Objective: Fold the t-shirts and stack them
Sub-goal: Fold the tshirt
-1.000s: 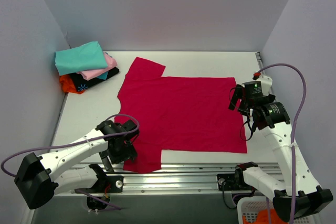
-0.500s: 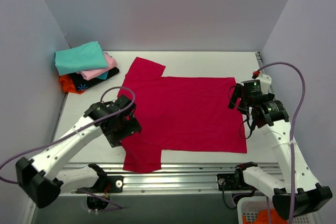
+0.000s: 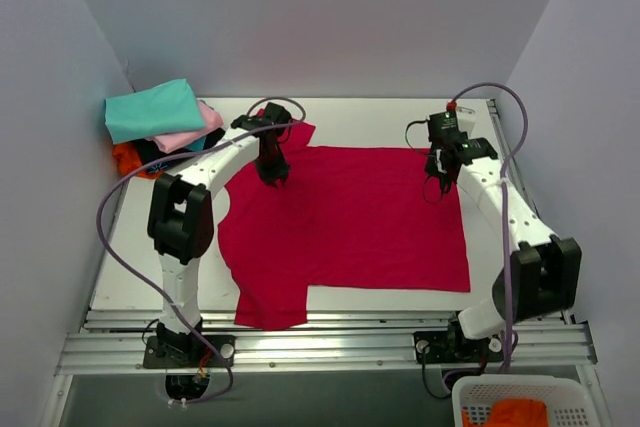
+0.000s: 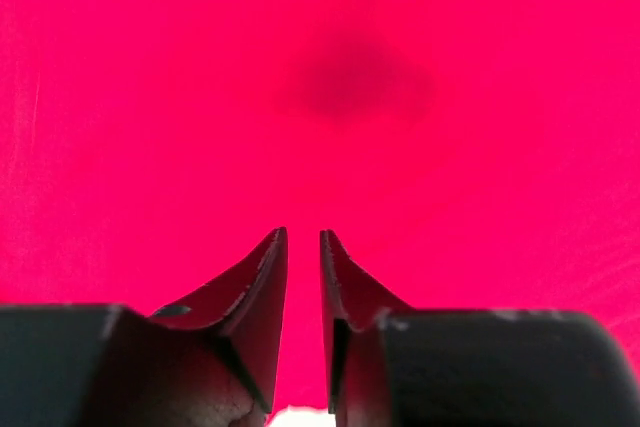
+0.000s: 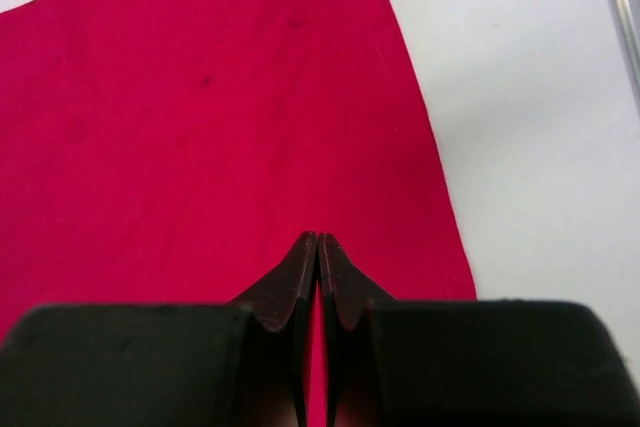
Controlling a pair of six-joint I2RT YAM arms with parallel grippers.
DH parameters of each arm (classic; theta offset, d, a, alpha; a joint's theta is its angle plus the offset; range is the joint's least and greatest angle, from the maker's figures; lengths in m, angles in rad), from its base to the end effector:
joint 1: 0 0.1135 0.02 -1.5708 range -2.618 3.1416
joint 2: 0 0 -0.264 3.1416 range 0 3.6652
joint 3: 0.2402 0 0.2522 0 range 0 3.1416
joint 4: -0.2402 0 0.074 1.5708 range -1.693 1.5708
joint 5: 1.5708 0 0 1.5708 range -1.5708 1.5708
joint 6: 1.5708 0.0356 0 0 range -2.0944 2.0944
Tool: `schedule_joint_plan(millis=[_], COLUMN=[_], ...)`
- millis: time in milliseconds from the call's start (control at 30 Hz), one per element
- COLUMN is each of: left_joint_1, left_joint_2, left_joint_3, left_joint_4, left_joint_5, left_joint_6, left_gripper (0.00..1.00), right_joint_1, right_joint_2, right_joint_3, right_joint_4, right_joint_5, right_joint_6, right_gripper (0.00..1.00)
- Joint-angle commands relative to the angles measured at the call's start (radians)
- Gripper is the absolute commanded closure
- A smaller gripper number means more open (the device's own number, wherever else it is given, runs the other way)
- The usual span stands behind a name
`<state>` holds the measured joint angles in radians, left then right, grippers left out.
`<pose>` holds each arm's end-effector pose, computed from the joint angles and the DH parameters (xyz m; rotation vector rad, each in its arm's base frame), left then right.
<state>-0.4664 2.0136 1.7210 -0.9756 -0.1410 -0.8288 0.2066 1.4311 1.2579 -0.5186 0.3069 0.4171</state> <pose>0.3752 -0.1833 0.2345 -0.5370 2.7628 -0.1004 0.3134 0.0547 0.3230 0.3935 2.1894 -0.0065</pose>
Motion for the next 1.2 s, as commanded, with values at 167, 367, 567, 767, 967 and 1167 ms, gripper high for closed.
schedule_joint_plan(millis=[167,367,567,767,967,1167], left_joint_1=[0.121,0.167,0.210,0.253,0.296,0.314], left_joint_2=[0.223,0.319,0.442,0.540,0.623,0.746], left_joint_3=[0.316,0.380,0.520,0.583,0.640,0.798], left_joint_4=[-0.020,-0.018,-0.049,-0.026,0.047,0.156], left_joint_5=[0.078,0.135,0.190,0.274,0.366,0.507], left_joint_6=[0.105,0.125,0.152,0.126,0.091,0.045], left_gripper=[0.78,0.82,0.88,0.94,0.96,0.96], right_joint_1=[-0.064,-0.098,-0.108,-0.125,-0.138,-0.160], right_joint_2=[0.342,0.595,0.759,0.896,0.968,1.037], right_joint_3=[0.181,0.319,0.478,0.653,0.756,0.833], right_joint_4=[0.107,0.109,0.074,0.029,0.054,0.109], right_joint_5=[-0.083,-0.126,-0.135,-0.138,-0.189,-0.249], right_joint_6=[-0.020,-0.009,-0.001,0.002,0.005,0.006], right_gripper=[1.00,1.00,1.00,1.00,1.00,1.00])
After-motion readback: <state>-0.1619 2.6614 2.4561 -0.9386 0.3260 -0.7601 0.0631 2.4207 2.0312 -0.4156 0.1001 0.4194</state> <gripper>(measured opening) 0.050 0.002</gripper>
